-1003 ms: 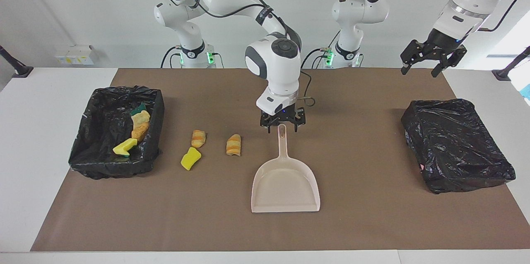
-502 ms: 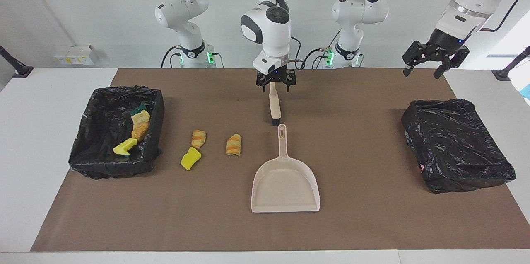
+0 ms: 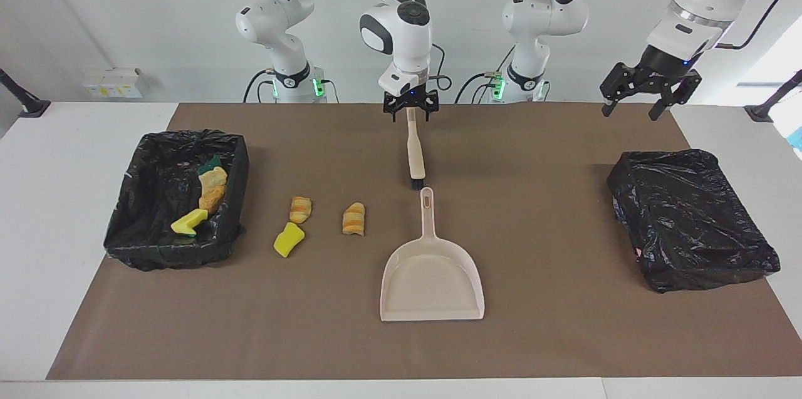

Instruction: Sweep and dump trash in bin

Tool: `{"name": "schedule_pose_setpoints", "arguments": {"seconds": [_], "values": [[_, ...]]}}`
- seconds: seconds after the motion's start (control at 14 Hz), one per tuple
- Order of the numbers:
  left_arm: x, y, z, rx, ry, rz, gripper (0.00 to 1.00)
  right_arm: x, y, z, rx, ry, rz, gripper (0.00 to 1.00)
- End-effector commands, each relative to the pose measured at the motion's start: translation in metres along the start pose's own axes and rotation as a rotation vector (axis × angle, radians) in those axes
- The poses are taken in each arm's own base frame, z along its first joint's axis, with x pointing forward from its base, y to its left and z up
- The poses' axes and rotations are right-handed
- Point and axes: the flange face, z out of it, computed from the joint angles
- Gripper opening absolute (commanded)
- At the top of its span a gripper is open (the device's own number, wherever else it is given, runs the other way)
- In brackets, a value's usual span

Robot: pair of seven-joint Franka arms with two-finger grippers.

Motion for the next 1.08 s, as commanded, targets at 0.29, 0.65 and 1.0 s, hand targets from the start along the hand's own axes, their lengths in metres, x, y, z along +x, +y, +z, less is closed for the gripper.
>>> {"name": "schedule_pose_setpoints", "arguments": {"seconds": [0.29, 0.65, 1.0], "values": [[0.014, -0.007, 0.005, 0.023, 0.055, -0.021, 1.0, -0.005, 0.002, 0.014, 0.003, -0.021, 0.018, 0.67], [0.055, -0.004, 0.032, 0.021, 0.168, -0.032, 1.0, -0.002, -0.001, 0.013, 0.003, -0.021, 0.011, 0.0], [0.081, 0.023, 0.075, -0.009, 0.224, -0.103, 1.0, 0.014, -0.005, -0.019, -0.008, -0.037, 0.035, 0.0]]}}
